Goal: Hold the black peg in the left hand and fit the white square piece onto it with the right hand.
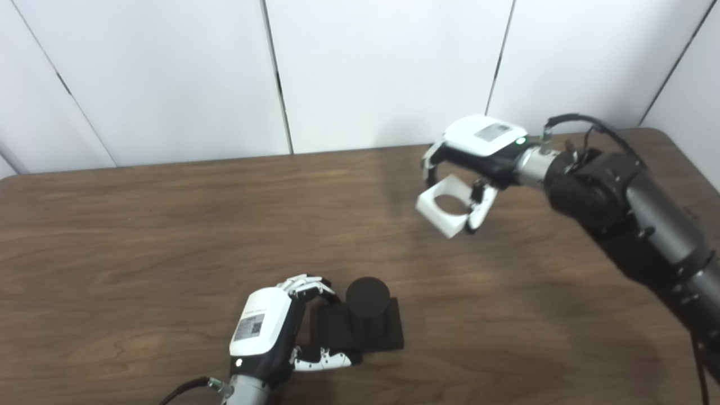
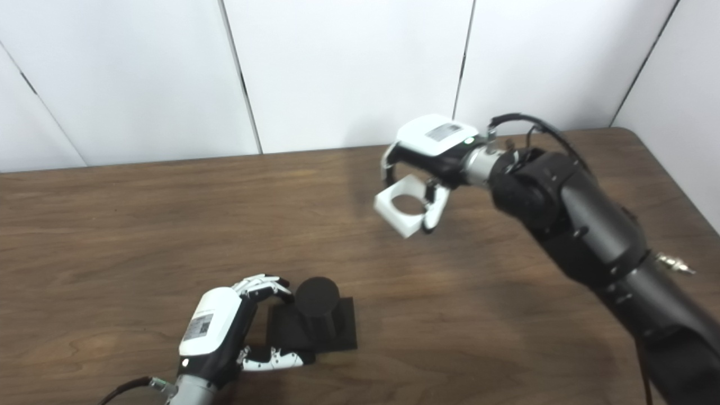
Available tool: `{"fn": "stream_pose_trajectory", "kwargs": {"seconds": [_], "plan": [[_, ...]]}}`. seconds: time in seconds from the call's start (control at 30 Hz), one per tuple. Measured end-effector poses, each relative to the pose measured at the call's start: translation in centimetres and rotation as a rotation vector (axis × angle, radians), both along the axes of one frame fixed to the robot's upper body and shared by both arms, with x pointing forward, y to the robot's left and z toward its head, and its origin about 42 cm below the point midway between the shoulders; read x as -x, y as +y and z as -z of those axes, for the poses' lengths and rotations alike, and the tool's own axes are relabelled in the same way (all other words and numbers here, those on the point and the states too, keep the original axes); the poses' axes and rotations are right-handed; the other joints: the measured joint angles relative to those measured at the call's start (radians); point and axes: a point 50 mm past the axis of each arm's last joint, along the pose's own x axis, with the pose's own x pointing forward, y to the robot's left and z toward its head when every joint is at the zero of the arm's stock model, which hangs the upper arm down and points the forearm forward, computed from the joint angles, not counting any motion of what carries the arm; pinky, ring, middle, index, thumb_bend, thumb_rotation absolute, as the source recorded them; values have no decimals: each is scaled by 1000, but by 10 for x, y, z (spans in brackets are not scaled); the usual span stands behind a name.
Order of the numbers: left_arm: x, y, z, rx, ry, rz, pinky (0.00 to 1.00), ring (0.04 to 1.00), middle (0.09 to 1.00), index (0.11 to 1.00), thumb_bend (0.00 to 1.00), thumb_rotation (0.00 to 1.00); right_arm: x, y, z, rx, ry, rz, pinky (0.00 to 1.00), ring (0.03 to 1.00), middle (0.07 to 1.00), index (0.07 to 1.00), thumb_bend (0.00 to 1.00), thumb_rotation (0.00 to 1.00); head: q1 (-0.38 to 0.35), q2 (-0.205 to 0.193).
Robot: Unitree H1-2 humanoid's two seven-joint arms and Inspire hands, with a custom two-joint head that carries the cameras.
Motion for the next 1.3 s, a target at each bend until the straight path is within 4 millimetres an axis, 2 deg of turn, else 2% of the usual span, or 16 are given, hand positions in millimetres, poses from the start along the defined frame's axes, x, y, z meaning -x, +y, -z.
{"fn": "stream_pose_trajectory", "kwargs": {"seconds": [0.1,0.37,0.63,0.87,1.3], "plan": [[-1,-2,-1,2,1,-3,759,822,763,485,520,47,11,14,-3,-9,0,-50,928,877,781,485,522,130,9,5],[-1,-4,-1,-15,-4,-10,758,824,767,486,520,48,43,34,-8,-25,4,-139,928,871,767,483,523,131,26,15],[-1,-6,-2,-14,-2,-11,760,825,767,486,519,48,66,56,-24,-73,-15,-237,927,867,756,483,524,132,38,18],[-1,-7,-2,-13,0,-15,753,823,763,485,519,47,65,62,-40,-88,-58,-258,913,867,750,482,524,131,41,20],[-2,-9,-3,-12,2,-17,748,817,761,485,520,48,70,62,-40,-84,-42,-270,910,865,746,483,524,131,46,31]]}}
